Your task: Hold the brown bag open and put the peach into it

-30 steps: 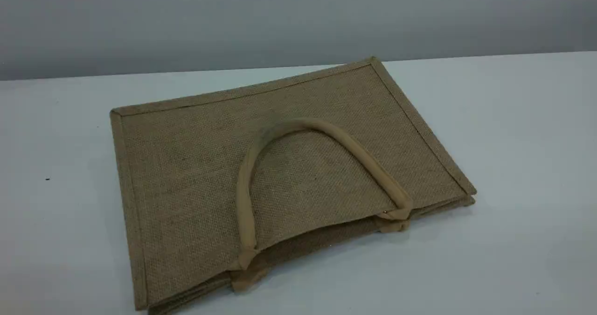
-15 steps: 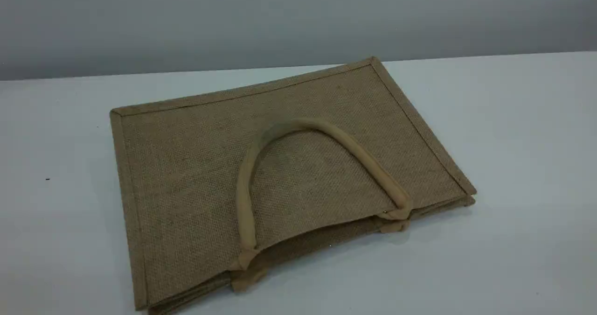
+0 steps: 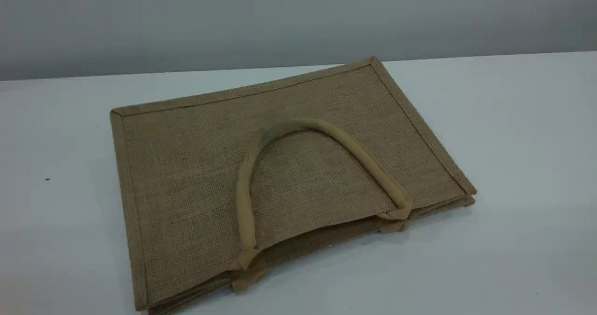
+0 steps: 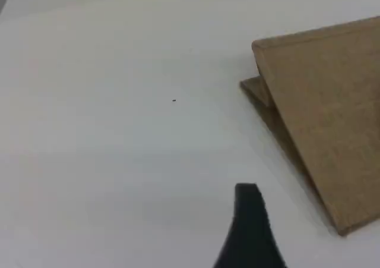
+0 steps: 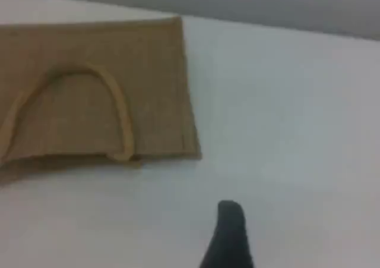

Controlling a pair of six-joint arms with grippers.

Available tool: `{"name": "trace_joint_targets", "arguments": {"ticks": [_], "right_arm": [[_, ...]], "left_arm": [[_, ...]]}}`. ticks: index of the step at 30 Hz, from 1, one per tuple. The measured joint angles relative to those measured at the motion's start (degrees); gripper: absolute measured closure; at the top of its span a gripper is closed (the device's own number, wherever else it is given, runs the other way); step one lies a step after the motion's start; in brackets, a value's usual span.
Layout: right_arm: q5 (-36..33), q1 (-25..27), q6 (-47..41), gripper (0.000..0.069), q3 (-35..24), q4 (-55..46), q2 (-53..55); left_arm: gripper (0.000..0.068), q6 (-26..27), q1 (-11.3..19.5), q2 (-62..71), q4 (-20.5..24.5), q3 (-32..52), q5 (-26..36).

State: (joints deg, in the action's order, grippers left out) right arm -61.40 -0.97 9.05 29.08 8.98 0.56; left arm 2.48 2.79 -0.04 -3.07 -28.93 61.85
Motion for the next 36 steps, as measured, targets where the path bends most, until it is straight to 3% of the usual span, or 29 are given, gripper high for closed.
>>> {"name": "trace_joint_targets", "arguments": {"ticks": [9, 36], "right_arm": [[-0.1, 3.5, 0.0, 0.0199, 0.0, 0.2, -0.6], [0.0, 3.3, 0.0, 0.02, 0.0, 0.0, -0.6]], "left_arm": [[0.0217, -0.1, -0.1, 0.0, 0.0, 0.0, 0.0], [0.0217, -0.1, -0.1, 0.0, 0.0, 0.0, 0.0]]}}
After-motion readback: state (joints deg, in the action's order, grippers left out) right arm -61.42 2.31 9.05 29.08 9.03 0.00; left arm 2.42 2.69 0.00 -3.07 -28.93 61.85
